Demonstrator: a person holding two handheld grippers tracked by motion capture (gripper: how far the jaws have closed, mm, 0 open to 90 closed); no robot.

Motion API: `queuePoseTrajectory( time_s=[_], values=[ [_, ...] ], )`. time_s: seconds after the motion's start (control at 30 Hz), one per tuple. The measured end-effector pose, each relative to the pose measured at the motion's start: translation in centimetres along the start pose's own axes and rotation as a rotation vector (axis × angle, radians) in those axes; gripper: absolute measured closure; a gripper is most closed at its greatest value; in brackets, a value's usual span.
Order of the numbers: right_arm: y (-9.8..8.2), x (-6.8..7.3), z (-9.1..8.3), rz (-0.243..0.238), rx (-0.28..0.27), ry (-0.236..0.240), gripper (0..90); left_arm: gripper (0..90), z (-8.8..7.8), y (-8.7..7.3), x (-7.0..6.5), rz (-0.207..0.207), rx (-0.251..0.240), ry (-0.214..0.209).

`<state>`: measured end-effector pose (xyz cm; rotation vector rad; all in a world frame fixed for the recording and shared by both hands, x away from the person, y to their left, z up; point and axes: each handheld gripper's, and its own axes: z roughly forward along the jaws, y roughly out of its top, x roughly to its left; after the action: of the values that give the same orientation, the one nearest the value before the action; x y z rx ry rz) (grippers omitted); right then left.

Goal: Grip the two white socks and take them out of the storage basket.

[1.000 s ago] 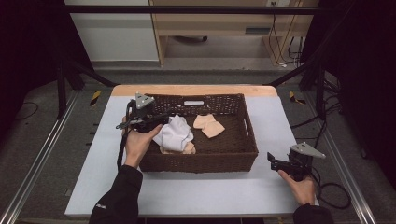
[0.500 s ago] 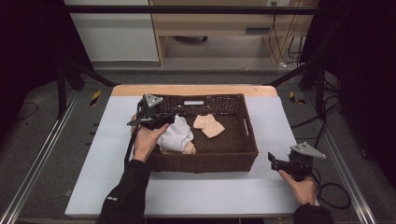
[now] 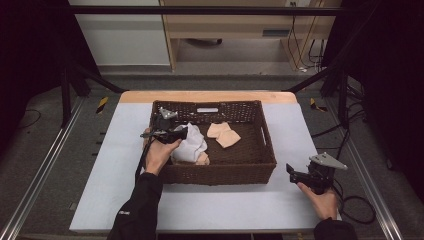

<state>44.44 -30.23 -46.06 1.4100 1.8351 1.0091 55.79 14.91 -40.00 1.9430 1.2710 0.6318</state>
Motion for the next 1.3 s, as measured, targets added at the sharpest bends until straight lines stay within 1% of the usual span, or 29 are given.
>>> queuePoseTrajectory(
  time_s=[0.23, 0.33, 0.4, 0.43, 0.5, 0.6, 0.63, 0.7, 0.77, 0.8, 0.83, 0.9, 0.93, 0.97, 1.0, 1.03, 1.07, 1.1, 1.13, 1.23, 1.3],
  values=[
    [0.0, 0.1, 0.1, -0.007, 0.009, 0.000, 6.7, 45.3, 0.3, -1.0, 0.2, 0.002, 0.033, 0.009],
    [-0.1, 0.1, 0.1, -0.008, 0.010, 0.000, 6.8, 43.9, 0.6, -1.2, 0.1, 0.031, 0.064, 0.015],
    [-0.1, 0.1, 0.1, -0.009, 0.010, 0.000, 6.7, 43.4, 0.7, -1.3, 0.0, 0.040, 0.077, 0.019],
    [-0.1, 0.1, 0.1, -0.010, 0.011, 0.000, 6.8, 43.4, 0.9, -1.3, -0.1, 0.040, 0.092, 0.015],
    [-0.1, 0.1, 0.1, -0.010, 0.013, 0.002, 6.8, 43.2, 0.9, -1.4, -0.1, 0.039, 0.099, 0.015],
    [-0.1, 0.1, 0.1, -0.011, 0.013, 0.003, 6.8, 43.2, 1.2, -1.5, -0.1, 0.041, 0.127, 0.005],
    [-0.1, 0.1, 0.1, -0.011, 0.013, 0.003, 6.8, 43.7, 1.2, -1.5, -0.1, 0.041, 0.127, 0.005],
    [-0.1, 0.1, 0.2, -0.009, 0.017, 0.007, 6.8, 45.4, 1.3, -1.5, -0.1, 0.044, 0.141, -0.008],
    [-0.1, 0.2, 0.2, -0.008, 0.020, 0.009, 6.8, 49.1, 1.4, -1.5, -0.1, 0.044, 0.144, -0.012],
    [-0.1, 0.1, 0.2, -0.014, 0.018, 0.006, 6.8, 52.2, 1.4, -1.5, -0.2, 0.046, 0.146, -0.014],
    [-0.1, 0.2, 0.2, -0.006, 0.021, 0.011, 6.8, 54.4, 1.4, -1.5, -0.2, 0.052, 0.153, -0.014],
    [-0.1, 0.1, 0.2, -0.014, 0.019, 0.008, 6.9, 60.4, 1.4, -1.5, -0.3, 0.053, 0.156, -0.010],
    [-0.1, 0.1, 0.2, -0.014, 0.019, 0.008, 6.9, 60.4, 1.4, -1.5, -0.3, 0.055, 0.157, -0.006],
    [-0.1, 0.2, 0.2, -0.010, 0.022, 0.008, 7.0, 67.3, 1.3, -1.5, -0.3, 0.057, 0.155, -0.002],
    [-0.1, 0.2, 0.2, -0.010, 0.022, 0.008, 7.0, 67.3, 1.3, -1.5, -0.3, 0.060, 0.153, -0.001],
    [-0.1, 0.1, 0.2, -0.011, 0.022, 0.009, 7.0, 75.5, 1.2, -1.5, -0.4, 0.065, 0.151, -0.003],
    [-0.1, 0.2, 0.2, -0.010, 0.022, 0.008, 7.0, 75.5, 1.2, -1.5, -0.4, 0.072, 0.147, -0.006],
    [-0.1, 0.1, 0.2, -0.010, 0.023, 0.008, 7.1, 82.1, 1.1, -1.5, -0.5, 0.076, 0.145, -0.009],
    [-0.1, 0.1, 0.2, -0.010, 0.022, 0.008, 7.1, 83.7, 1.0, -1.4, -0.5, 0.083, 0.143, -0.015],
    [-0.1, 0.1, 0.2, -0.009, 0.022, 0.009, 7.2, 86.5, 0.8, -1.4, -0.5, 0.083, 0.126, -0.025],
    [0.0, 0.1, 0.2, -0.008, 0.020, 0.006, 7.2, 87.1, 0.6, -1.3, -0.5, 0.080, 0.103, -0.035]
  ],
)
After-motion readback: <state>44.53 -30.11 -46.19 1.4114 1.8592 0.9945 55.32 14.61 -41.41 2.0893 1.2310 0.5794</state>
